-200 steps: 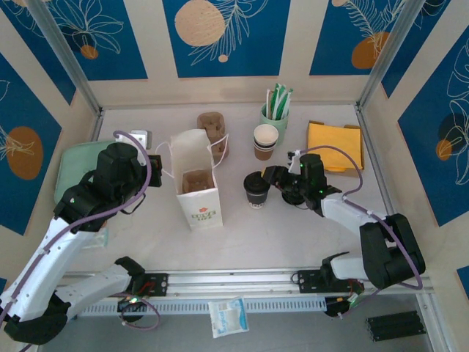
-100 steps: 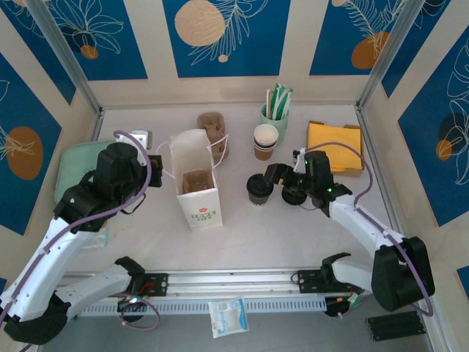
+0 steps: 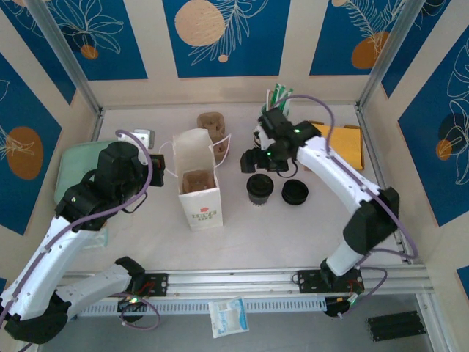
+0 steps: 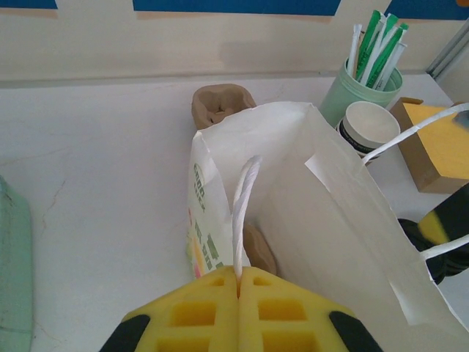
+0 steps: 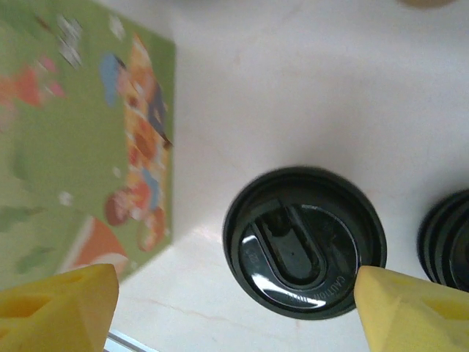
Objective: Pack the takeout coffee
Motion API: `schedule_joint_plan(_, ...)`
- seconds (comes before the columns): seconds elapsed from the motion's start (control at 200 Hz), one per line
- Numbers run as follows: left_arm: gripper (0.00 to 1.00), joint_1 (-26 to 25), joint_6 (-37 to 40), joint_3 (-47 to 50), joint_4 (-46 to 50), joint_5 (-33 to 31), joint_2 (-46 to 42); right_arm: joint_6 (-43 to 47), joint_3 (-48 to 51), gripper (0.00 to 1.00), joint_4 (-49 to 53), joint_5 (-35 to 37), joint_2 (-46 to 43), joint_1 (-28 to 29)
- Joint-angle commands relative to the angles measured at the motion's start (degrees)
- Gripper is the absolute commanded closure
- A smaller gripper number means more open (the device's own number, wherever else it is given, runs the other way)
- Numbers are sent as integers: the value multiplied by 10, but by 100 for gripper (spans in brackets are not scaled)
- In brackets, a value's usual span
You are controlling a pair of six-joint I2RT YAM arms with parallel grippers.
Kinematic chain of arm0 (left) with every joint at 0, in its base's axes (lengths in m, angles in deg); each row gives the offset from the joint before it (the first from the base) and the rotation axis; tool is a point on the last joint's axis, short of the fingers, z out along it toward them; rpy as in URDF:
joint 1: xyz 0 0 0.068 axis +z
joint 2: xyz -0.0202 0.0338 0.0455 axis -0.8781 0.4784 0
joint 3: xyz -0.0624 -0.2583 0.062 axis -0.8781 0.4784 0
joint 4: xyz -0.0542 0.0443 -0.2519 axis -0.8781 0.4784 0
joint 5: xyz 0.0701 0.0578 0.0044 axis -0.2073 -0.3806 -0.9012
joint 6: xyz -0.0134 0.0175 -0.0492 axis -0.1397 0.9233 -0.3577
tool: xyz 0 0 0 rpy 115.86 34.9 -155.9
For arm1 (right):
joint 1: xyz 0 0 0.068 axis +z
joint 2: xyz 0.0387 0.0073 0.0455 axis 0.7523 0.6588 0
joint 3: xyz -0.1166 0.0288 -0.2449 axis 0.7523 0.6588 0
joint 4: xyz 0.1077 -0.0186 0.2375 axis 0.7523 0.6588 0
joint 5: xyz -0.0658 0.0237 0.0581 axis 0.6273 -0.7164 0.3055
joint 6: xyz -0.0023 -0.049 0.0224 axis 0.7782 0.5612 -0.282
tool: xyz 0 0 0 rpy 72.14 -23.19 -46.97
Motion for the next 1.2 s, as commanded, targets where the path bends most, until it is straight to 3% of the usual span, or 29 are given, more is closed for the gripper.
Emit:
schedule_joint_plan(0.0, 100, 0, 10, 1, -12, 10, -7, 42, -32, 13, 125, 79, 42, 20)
schedule_joint_plan(0.755, 100, 1, 9, 17, -17, 13, -17, 47, -77, 12, 125, 112, 130, 41)
schedule_joint_plan(1.195, 100, 1, 8, 17, -16, 12, -18, 51, -60, 18, 106, 112, 150, 40)
